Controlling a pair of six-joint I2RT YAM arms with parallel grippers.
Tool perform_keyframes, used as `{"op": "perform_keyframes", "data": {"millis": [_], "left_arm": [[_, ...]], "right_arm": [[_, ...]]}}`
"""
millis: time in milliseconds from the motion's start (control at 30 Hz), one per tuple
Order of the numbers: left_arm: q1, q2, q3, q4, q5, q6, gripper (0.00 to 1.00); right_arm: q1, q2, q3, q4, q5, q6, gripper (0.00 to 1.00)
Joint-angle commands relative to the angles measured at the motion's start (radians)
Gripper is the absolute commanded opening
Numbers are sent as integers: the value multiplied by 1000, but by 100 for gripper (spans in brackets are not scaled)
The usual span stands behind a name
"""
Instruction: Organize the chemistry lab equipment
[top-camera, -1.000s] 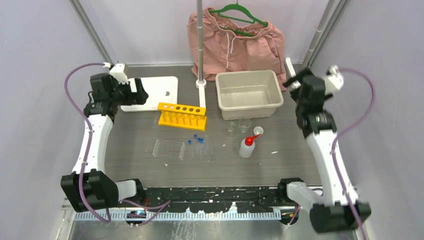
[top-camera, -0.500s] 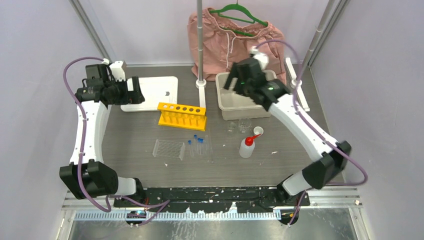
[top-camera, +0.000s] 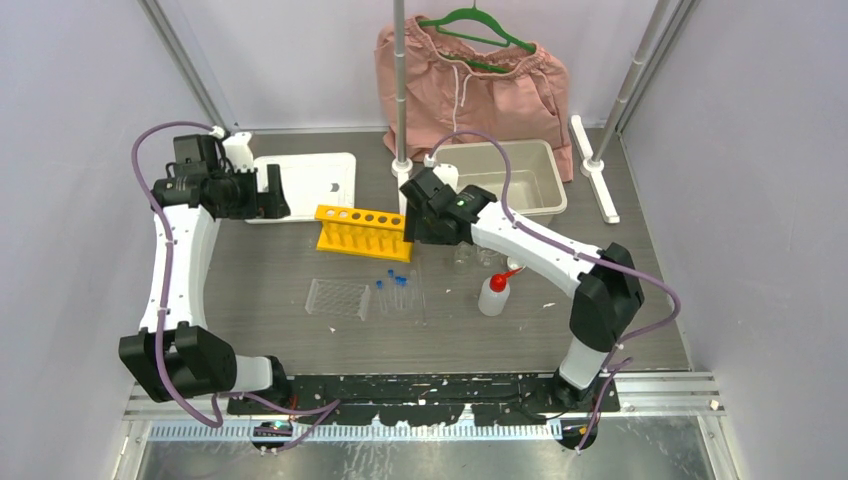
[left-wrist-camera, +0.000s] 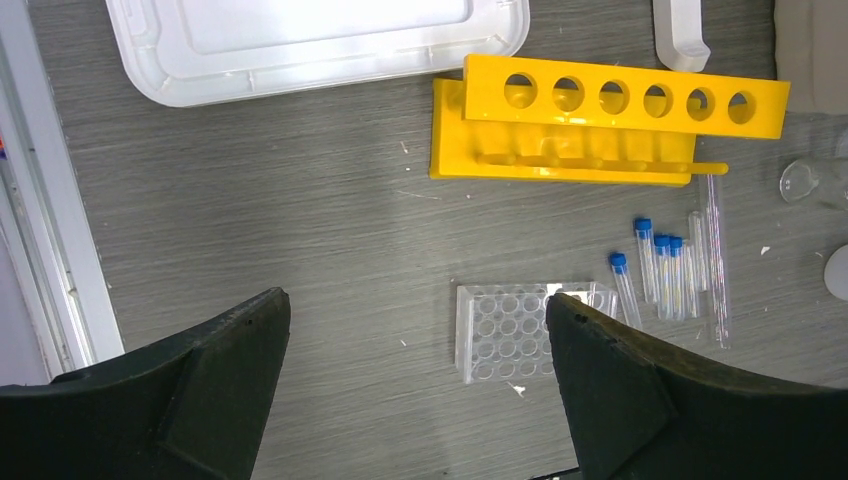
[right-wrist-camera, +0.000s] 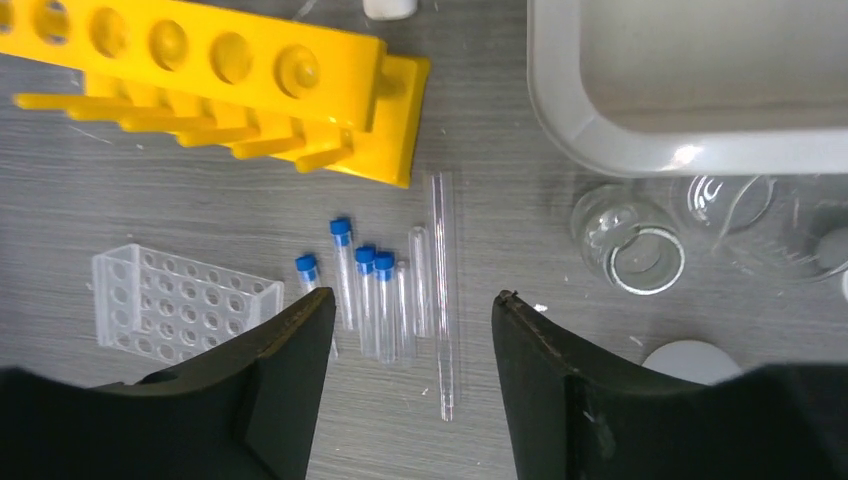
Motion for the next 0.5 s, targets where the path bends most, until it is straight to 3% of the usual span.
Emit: {"op": "perform_keyframes", "data": {"millis": [0,167,467], "left_arm": [[6,-38,-8,-7,21,28,99],[7,-57,-21,-14,53,47,97],[7,-75,-39,-32,81,94,96]], "right_arm": [[33,32,-48,52,-39,39,59],[53,75,-98,87,-47,43,41],[61,121,-187,197,-20,49,33]]}}
